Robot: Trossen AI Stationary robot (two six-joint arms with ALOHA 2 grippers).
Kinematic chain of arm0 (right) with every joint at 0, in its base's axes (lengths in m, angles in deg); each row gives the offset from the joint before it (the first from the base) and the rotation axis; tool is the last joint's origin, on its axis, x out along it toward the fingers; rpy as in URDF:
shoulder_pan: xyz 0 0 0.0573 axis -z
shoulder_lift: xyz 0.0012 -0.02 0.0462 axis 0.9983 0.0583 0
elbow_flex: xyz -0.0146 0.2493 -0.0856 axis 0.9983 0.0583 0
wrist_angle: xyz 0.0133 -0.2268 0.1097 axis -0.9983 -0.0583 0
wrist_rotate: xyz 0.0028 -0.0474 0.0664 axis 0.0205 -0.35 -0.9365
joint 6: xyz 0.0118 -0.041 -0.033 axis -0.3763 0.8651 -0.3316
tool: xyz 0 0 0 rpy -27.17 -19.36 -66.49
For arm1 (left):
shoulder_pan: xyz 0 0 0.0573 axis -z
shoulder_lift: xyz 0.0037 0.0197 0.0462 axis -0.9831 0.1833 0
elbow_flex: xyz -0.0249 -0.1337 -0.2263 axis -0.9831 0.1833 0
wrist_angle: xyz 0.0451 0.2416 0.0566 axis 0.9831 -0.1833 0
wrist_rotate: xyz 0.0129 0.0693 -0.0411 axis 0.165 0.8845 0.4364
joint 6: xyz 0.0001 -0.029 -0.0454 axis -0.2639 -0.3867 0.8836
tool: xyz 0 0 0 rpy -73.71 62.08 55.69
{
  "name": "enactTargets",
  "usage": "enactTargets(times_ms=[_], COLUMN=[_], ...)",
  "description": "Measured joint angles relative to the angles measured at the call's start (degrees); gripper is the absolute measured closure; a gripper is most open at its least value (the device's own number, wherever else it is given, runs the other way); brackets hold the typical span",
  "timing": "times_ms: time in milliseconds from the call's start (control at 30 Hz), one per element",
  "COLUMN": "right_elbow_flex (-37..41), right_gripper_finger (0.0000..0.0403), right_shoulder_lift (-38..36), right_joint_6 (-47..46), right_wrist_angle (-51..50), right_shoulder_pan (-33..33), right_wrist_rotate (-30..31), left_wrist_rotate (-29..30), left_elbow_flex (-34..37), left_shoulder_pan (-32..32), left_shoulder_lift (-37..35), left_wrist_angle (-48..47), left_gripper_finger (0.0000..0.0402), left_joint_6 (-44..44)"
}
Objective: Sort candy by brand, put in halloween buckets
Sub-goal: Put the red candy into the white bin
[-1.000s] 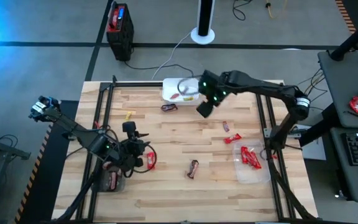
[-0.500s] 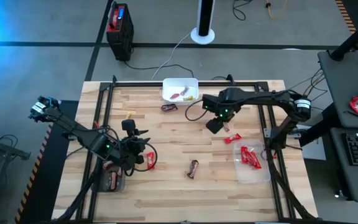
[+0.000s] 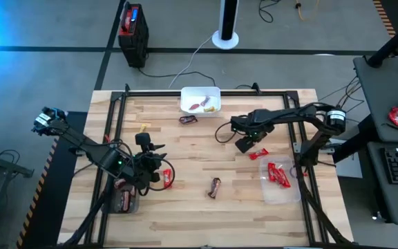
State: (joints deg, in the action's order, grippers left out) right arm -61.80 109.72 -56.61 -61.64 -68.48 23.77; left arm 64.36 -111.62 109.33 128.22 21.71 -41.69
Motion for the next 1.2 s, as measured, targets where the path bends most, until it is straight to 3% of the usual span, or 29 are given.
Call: enactTargets(times_ms=[267, 633, 967, 1200], right_elbow_flex=[3.36, 4.39, -0.18, -3.48], right_gripper_finger=[0.0233, 0.0375, 0.0376, 0.0377], right_shoulder_lift=[0.11, -0.11, -0.33, -0.33], right_joint_6=[1.74, 2.75, 4.29, 6.54], right_wrist_angle=[8.92, 10.65, 10.75, 19.62], right_shoulder_pan=[1.97, 1.97, 1.24, -1.4], right_wrist_rotate=[-1.89, -3.84, -3.61, -3.42], left_wrist_rotate=[-0.02, -0.01, -0.02, -0.03], left_elbow_flex=[0.0, 0.0, 0.0, 0.0], left_shoulder_pan=[0.0, 0.0, 0.02, 0.02], left_shoulder_lift=[0.0, 0.0, 0.0, 0.0], left_wrist_angle=[0.75, 1.76, 2.13, 2.17], left_gripper_finger=[0.026, 0.026, 0.026, 0.026], left_joint_6=[0.23, 0.23, 0.47, 1.31])
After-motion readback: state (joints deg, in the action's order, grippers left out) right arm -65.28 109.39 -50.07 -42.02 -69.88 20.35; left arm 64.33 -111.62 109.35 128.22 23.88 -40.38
